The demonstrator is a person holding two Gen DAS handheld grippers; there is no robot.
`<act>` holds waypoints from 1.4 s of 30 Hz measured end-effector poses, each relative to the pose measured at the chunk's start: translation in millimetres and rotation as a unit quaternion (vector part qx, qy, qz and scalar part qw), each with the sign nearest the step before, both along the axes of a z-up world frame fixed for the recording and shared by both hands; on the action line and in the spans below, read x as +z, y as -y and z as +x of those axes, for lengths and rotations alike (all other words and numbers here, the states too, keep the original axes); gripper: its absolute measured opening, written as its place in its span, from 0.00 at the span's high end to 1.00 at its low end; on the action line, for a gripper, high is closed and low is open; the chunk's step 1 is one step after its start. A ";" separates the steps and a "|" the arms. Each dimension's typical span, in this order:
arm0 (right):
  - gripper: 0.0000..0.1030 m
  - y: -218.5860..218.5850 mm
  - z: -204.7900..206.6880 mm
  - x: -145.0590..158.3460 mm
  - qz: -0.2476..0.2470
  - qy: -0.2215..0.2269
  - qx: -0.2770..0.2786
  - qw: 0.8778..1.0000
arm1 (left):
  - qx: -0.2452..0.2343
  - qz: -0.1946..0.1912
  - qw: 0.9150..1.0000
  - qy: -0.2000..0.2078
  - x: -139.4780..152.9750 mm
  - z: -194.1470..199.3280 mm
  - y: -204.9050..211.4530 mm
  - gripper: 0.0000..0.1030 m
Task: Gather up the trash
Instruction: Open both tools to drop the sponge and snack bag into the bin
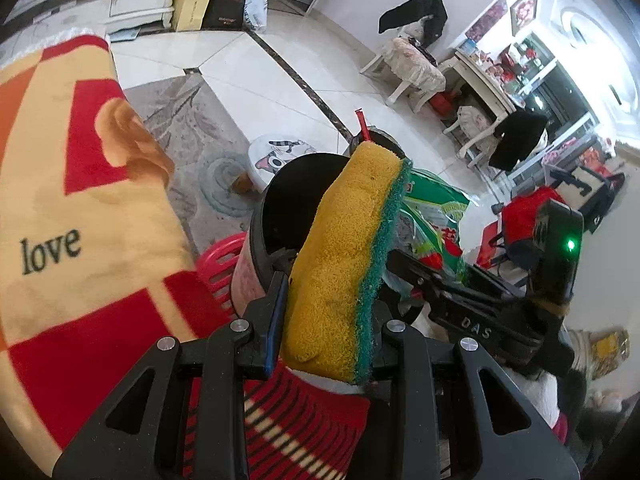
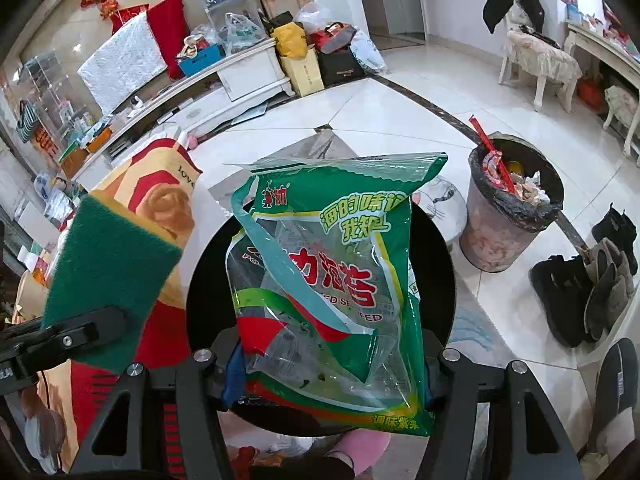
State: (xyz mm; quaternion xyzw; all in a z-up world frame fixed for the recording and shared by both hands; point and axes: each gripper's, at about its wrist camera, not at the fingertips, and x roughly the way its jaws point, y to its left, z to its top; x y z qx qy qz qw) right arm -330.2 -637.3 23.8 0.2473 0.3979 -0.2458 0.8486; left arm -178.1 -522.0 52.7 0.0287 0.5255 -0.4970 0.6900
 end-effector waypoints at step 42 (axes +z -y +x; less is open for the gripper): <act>0.18 -68.9 34.7 13.7 -0.005 0.011 0.052 0.999 | 0.079 0.031 0.988 0.126 5.9 3.0 -79.5 0.42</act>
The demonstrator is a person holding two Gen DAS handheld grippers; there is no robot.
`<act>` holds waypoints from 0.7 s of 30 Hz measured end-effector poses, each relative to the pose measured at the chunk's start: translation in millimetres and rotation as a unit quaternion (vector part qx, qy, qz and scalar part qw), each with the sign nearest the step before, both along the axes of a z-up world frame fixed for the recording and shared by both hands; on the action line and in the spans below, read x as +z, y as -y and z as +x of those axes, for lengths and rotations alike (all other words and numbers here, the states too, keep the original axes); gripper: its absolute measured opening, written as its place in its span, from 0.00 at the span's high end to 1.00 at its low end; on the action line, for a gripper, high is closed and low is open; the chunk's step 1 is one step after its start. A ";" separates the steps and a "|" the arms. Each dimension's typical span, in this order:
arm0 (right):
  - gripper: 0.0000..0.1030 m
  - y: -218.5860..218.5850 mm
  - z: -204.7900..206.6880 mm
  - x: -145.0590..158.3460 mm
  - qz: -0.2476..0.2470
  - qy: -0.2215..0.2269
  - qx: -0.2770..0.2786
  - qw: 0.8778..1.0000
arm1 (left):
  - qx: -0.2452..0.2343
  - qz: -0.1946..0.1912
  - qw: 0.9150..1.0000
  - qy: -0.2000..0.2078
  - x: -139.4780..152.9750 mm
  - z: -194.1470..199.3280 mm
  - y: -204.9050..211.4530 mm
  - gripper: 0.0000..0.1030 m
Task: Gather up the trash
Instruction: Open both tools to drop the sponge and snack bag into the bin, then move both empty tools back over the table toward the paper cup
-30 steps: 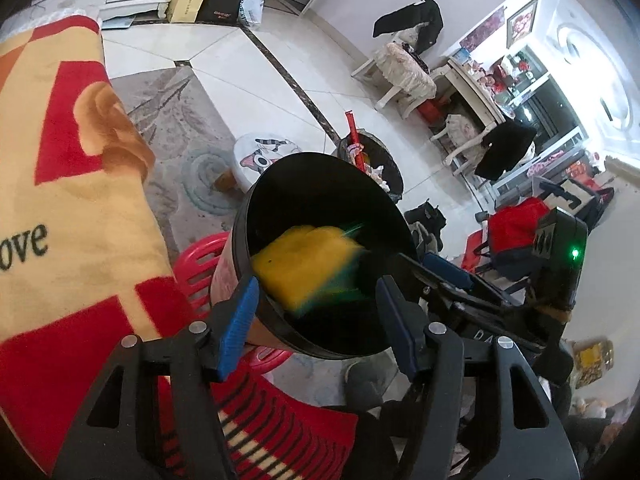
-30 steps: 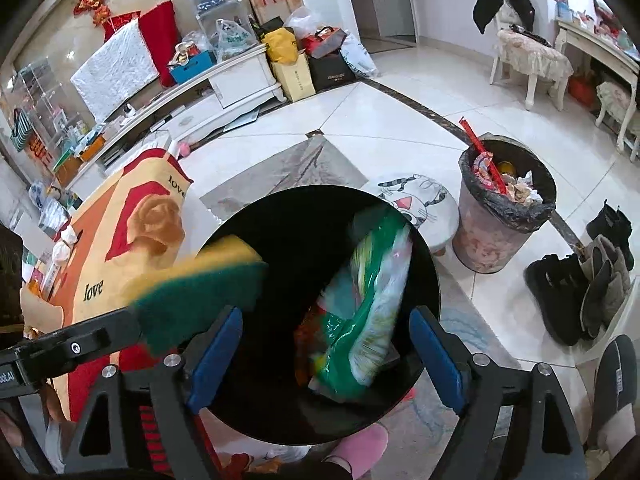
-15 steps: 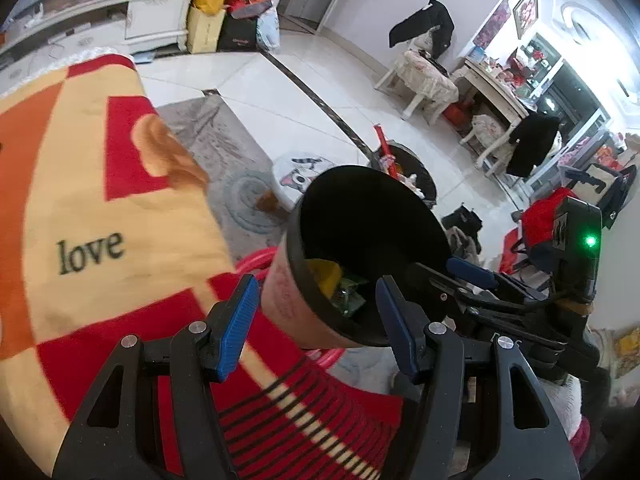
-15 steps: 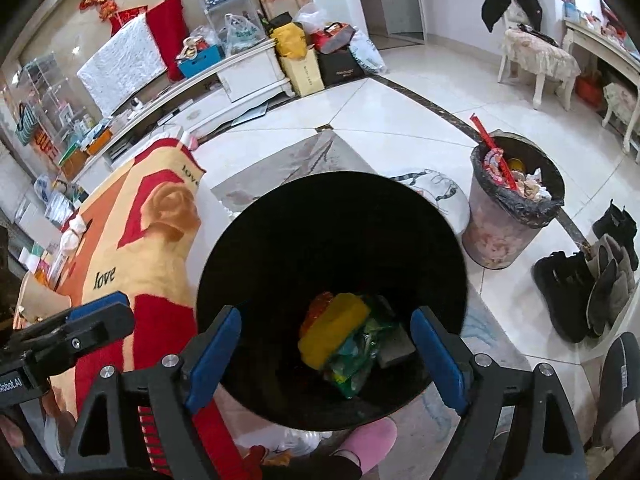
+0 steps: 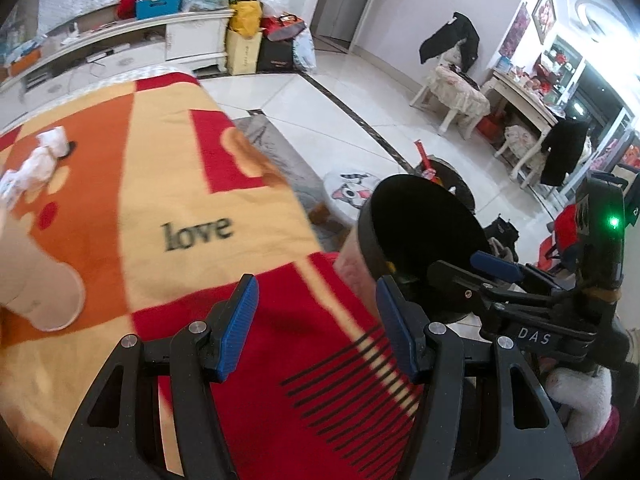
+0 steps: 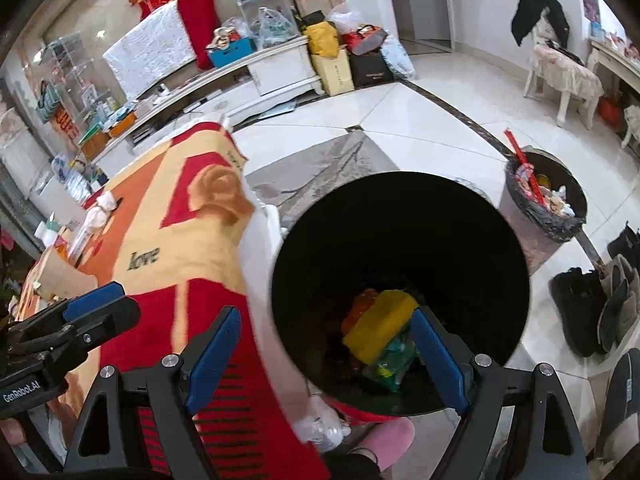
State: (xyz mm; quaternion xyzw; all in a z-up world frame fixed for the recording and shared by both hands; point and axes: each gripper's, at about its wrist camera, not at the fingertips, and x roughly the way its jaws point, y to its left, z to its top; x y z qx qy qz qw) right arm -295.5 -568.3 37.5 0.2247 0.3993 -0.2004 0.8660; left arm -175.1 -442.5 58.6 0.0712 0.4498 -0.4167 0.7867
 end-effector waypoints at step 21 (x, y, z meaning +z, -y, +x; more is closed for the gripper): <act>0.18 -137.0 106.7 2.6 0.020 -0.002 0.189 0.982 | 0.136 -0.022 0.990 0.002 29.6 42.2 -202.3 0.42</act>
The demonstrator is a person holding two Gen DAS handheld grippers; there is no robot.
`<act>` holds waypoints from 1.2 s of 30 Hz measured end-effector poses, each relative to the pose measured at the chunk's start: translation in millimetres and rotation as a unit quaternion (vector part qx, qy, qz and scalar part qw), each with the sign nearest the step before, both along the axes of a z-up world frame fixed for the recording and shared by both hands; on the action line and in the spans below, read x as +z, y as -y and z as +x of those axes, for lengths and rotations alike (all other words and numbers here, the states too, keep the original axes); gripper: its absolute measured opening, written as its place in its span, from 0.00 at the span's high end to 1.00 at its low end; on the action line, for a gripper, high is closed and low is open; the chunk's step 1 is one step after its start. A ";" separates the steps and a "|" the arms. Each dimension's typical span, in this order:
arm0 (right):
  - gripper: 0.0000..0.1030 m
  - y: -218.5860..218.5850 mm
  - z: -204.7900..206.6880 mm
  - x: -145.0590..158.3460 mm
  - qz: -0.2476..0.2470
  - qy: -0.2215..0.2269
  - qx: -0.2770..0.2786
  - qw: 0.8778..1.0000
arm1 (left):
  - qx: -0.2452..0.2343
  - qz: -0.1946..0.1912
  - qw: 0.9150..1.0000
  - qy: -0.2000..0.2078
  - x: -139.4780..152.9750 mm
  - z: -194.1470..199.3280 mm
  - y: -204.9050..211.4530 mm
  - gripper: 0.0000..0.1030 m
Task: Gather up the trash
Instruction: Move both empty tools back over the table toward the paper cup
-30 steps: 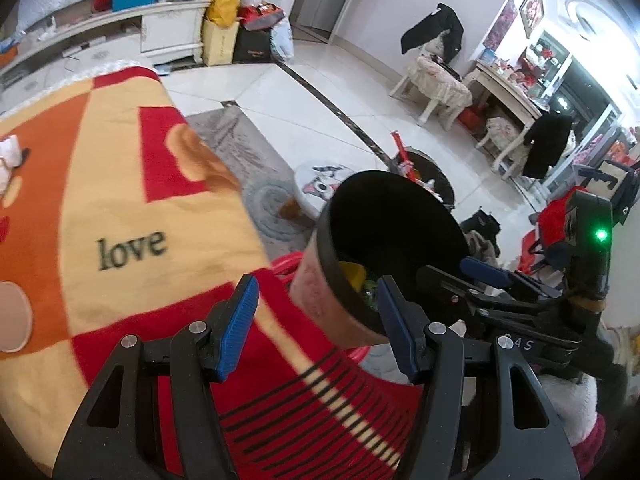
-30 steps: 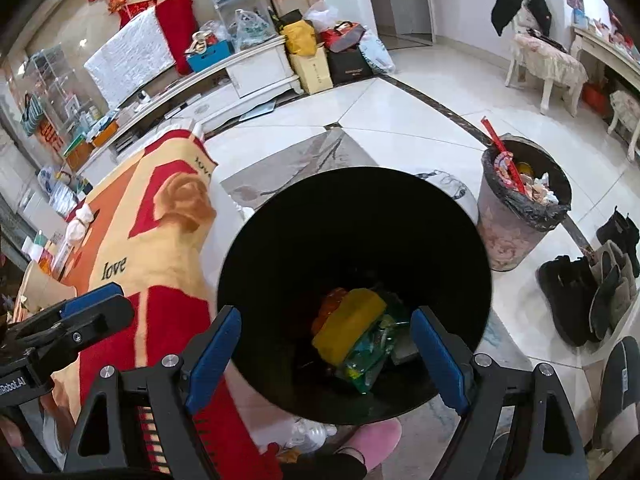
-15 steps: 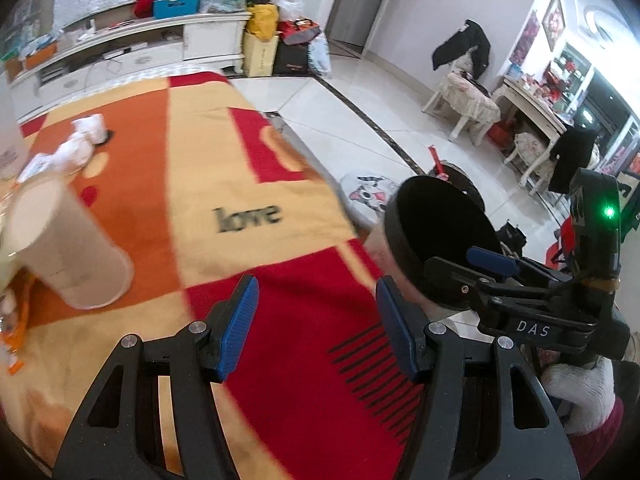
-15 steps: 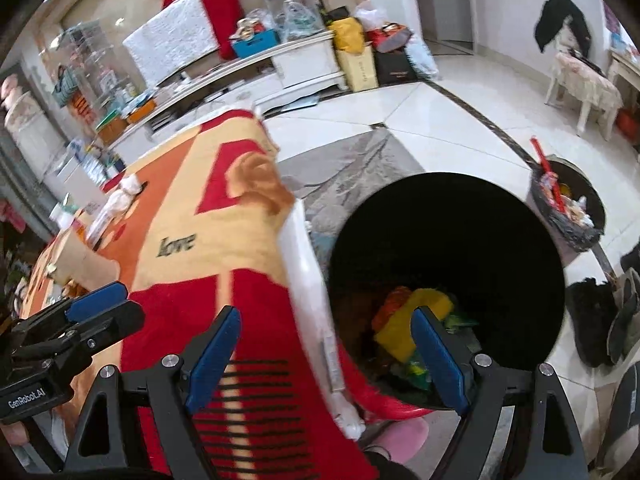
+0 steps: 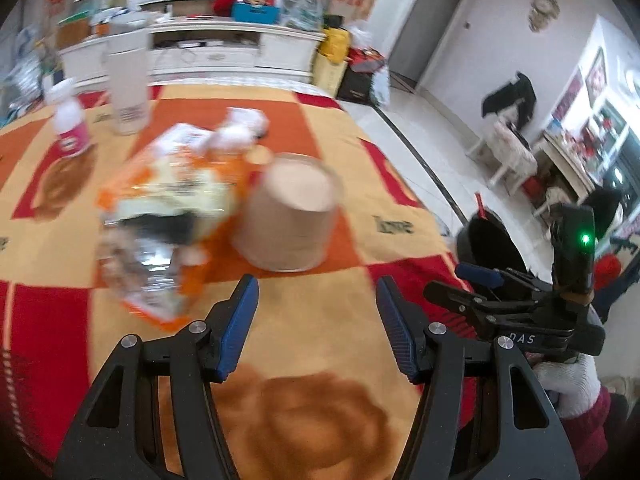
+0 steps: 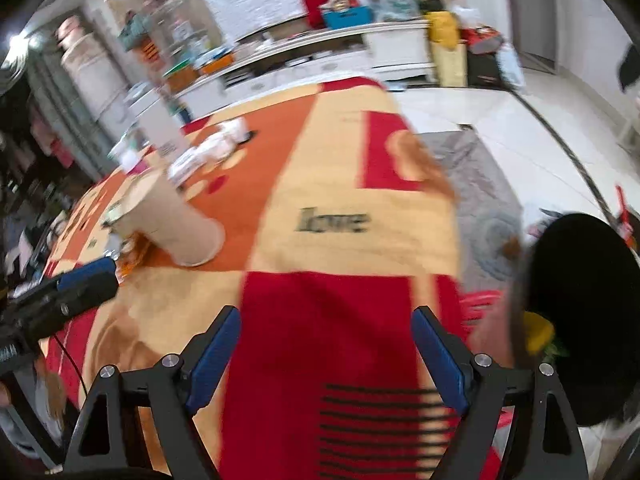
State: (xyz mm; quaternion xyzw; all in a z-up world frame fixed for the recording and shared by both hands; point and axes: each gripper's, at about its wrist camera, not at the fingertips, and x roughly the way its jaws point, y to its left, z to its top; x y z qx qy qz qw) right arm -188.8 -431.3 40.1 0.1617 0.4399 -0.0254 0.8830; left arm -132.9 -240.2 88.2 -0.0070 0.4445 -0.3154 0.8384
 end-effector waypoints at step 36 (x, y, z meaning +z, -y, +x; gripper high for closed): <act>0.18 -74.7 52.7 -3.9 0.006 0.007 0.082 0.997 | 0.054 -0.011 0.998 -0.028 -48.9 92.2 -87.2 0.79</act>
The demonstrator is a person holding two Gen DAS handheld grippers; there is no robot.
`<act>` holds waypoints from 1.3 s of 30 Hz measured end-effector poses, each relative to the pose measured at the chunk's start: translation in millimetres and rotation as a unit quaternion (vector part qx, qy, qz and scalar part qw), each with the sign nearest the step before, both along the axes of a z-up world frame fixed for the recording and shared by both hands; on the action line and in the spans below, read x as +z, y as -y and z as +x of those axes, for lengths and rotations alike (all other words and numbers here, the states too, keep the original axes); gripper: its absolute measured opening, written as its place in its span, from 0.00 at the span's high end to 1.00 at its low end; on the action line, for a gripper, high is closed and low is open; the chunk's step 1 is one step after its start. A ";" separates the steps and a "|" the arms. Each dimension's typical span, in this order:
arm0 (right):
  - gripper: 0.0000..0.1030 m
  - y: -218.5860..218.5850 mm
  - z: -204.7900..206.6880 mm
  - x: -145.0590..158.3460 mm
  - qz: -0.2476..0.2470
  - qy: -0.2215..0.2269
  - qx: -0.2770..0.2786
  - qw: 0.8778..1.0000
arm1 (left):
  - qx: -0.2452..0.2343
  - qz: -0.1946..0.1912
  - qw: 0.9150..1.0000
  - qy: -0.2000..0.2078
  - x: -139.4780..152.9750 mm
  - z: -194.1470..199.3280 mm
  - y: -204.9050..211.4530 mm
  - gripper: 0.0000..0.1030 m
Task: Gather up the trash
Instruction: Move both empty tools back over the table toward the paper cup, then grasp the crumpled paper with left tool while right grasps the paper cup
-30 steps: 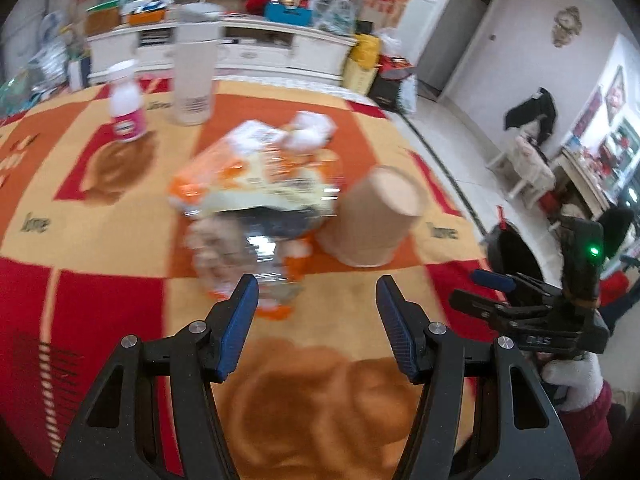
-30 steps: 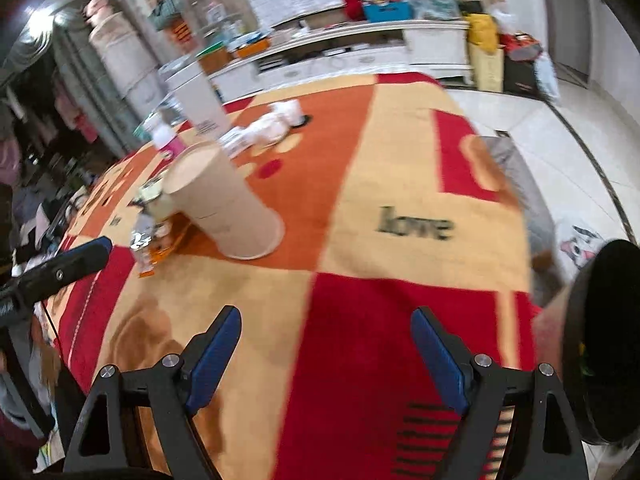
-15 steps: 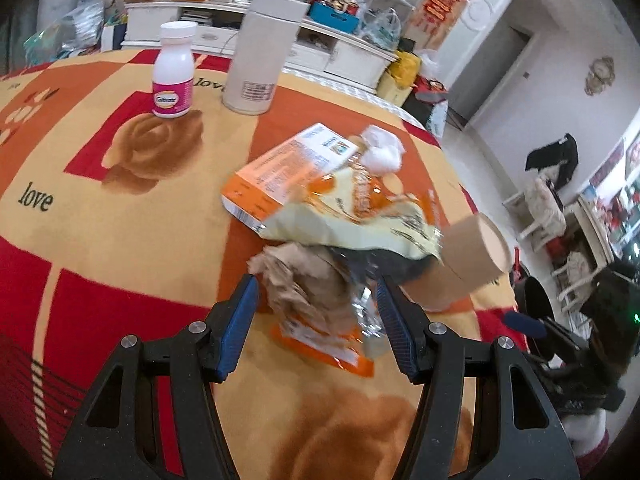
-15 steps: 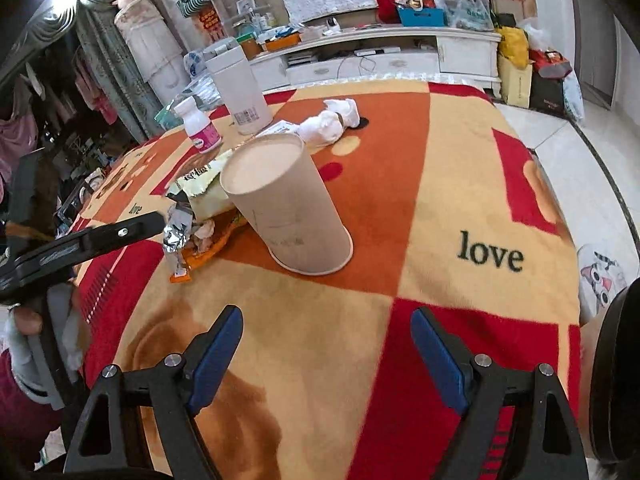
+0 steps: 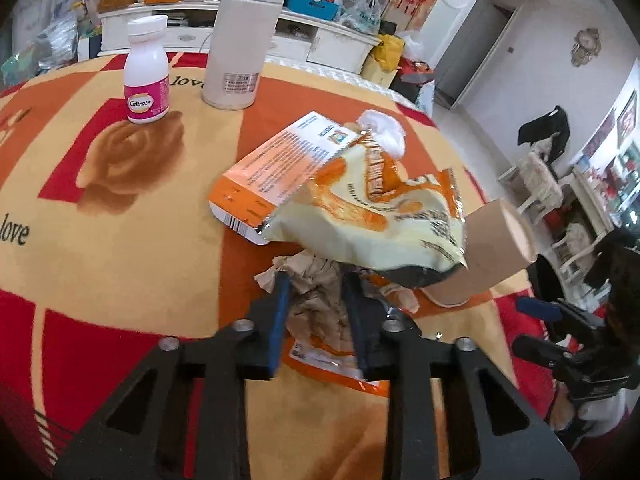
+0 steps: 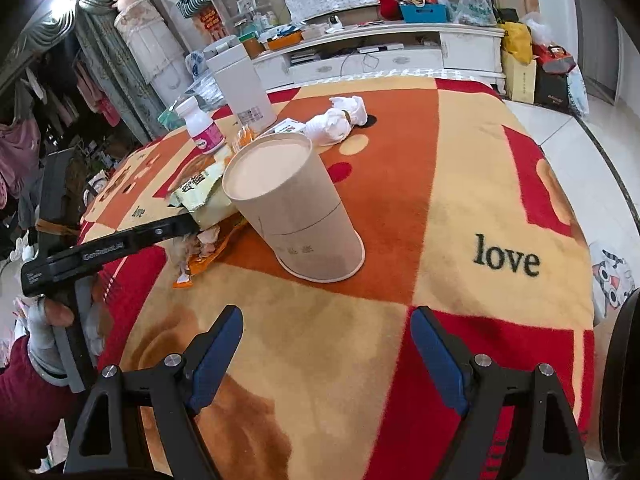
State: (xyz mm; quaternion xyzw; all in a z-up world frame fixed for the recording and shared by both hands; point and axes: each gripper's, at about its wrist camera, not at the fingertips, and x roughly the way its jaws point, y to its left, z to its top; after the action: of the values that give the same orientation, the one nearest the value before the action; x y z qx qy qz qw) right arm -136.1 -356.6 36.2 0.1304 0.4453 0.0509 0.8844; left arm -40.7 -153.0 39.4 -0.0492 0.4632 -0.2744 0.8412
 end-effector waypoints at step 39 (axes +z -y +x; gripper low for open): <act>0.18 -1.0 13.2 -3.6 0.024 -0.001 -0.008 1.000 | -0.057 -0.042 0.997 -0.002 37.5 -35.1 -47.4 0.97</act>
State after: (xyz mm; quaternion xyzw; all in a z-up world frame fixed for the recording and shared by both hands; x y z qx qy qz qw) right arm -122.9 -355.6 32.6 0.1555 0.4441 0.0539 0.8807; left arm -75.7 -105.6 76.8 -0.0588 0.4549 -0.3413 0.8204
